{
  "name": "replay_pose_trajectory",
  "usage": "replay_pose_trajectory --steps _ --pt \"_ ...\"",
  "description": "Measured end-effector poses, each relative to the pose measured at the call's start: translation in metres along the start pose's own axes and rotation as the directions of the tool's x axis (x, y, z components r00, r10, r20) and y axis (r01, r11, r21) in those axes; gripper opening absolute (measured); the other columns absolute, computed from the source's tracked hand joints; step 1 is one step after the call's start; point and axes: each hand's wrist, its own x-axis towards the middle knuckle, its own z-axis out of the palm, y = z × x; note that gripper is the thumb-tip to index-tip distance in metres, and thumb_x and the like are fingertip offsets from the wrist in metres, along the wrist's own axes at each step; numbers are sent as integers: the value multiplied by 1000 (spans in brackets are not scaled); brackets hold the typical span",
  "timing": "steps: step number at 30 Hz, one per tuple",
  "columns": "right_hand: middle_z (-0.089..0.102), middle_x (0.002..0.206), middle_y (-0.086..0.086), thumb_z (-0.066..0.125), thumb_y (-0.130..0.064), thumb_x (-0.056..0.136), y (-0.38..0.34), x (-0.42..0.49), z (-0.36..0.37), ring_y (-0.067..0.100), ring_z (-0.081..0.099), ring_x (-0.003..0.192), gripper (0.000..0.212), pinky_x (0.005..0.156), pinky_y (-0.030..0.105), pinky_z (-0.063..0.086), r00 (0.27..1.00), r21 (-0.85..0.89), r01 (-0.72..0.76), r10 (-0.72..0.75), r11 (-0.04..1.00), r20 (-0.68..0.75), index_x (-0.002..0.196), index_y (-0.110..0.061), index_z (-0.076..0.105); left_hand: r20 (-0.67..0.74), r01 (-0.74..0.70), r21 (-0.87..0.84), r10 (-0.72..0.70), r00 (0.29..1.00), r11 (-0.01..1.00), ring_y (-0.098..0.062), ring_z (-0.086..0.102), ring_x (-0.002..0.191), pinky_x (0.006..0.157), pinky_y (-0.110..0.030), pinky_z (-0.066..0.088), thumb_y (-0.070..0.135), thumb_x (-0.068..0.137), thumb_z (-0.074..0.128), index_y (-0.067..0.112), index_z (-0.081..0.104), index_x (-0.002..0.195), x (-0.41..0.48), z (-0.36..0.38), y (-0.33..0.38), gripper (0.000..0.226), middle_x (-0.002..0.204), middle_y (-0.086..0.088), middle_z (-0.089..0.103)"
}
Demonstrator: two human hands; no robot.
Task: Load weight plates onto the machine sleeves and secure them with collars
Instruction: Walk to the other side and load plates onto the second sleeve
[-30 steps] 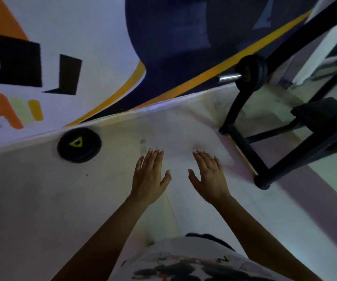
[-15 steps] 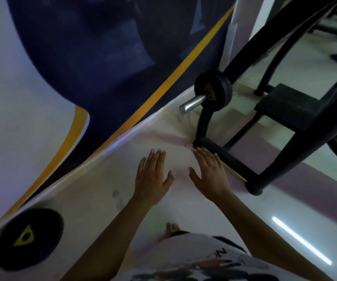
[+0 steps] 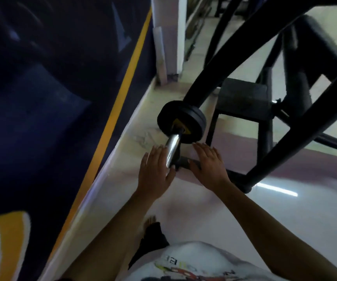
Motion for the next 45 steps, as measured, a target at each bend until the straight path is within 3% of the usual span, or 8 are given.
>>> replay_pose_trajectory --steps 3,7,12,19,24,30,36,45 --pt "34 147 10 48 -30 93 -2 52 9 24 23 138 55 114 41 13 990 16 -140 140 990 -10 141 -13 29 87 -92 -10 92 992 996 -32 35 133 105 -46 30 27 84 57 2 37 136 64 1 -34 61 139 -19 44" --pt "53 129 18 59 -21 86 5 119 17 34 45 120 48 102 43 31 949 82 -313 316 946 -16 130 -9 44 215 -120 -75 134 967 990 -23 13 141 110 -40 8 31 90 48 11 19 144 149 19 -71 64 152 -11 22" --pt "53 125 24 63 -11 81 22 169 35 41 50 113 51 95 51 42 905 90 -424 423 901 32 128 -4 45 349 -131 -97 157 924 987 -21 3 143 111 -43 7 32 90 47 12 9 146 224 49 -93 70 155 -8 9" --pt "50 121 22 69 -9 75 35 191 50 41 50 106 52 84 41 43 857 85 -516 515 853 31 122 -4 48 298 -174 -179 222 928 968 -34 38 124 104 -44 29 21 80 65 3 35 135 245 69 -106 65 138 -19 39" --pt "48 123 23 67 -5 74 29 189 53 41 43 110 45 88 42 40 895 -23 -437 437 899 91 117 -2 53 341 -190 -257 273 900 948 -35 45 110 88 -44 40 7 74 66 4 52 117 250 69 -119 45 121 -18 49" --pt "57 110 24 60 -2 77 13 172 51 39 53 99 41 77 33 39 912 -20 -383 381 924 149 118 1 53 487 -27 -427 255 835 904 -30 54 104 81 -30 41 9 73 70 8 54 118 232 62 -137 48 116 -17 57" --pt "59 110 16 61 -9 77 -14 122 54 30 55 101 33 78 22 36 902 16 -379 366 925 228 110 -6 58 474 18 -449 221 853 893 -26 54 107 84 -24 38 9 73 69 11 58 117 166 41 -138 45 116 -11 60" --pt "55 112 10 66 -19 79 -59 7 50 23 53 99 34 79 27 43 927 109 -279 238 954 289 110 -12 55 436 185 -461 40 899 868 -21 55 103 87 -24 39 6 70 71 16 60 116 32 -6 -110 48 109 -4 61"
